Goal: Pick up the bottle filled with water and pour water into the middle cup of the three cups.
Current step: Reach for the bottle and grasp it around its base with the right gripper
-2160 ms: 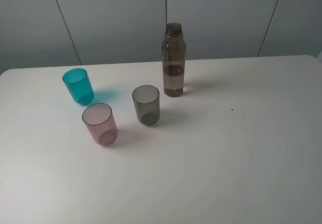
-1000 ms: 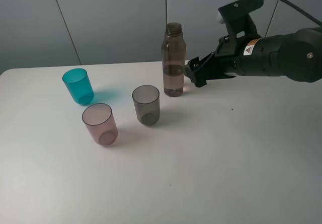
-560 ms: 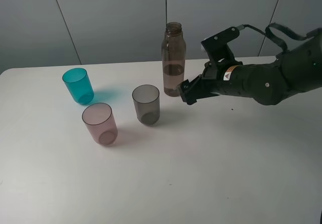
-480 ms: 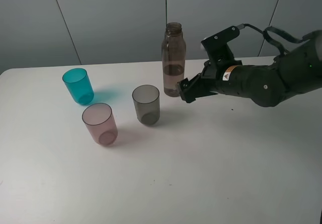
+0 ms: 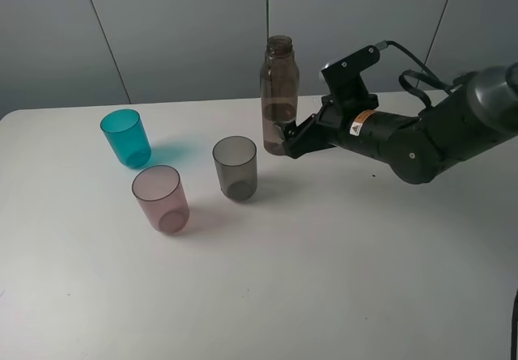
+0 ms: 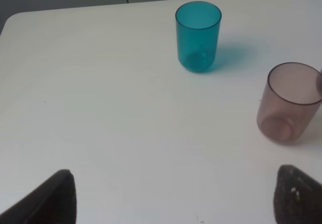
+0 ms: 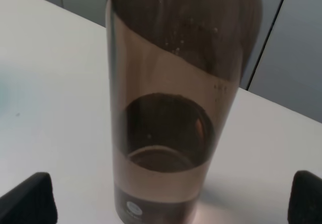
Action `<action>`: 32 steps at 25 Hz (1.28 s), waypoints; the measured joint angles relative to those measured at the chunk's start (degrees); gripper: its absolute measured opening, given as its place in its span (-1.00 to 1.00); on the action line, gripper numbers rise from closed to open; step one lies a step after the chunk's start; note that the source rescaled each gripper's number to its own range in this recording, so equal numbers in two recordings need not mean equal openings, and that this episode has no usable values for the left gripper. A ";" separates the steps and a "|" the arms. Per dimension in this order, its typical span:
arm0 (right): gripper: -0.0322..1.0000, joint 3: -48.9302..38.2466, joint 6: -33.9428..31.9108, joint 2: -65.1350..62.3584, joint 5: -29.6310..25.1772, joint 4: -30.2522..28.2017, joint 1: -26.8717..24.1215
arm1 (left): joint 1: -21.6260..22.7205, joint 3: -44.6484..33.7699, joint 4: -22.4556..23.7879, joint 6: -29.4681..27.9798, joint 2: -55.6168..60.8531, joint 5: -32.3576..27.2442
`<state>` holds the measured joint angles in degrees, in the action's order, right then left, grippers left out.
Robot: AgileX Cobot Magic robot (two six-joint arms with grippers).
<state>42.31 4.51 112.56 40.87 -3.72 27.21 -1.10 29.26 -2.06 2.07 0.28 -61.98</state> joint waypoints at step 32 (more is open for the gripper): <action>1.00 11.81 -9.66 9.54 2.73 -6.03 0.00 | 0.00 0.00 0.08 0.00 0.00 0.00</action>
<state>54.12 -5.15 122.10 43.60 -9.75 27.21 -1.10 29.26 -1.98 2.07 0.28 -61.98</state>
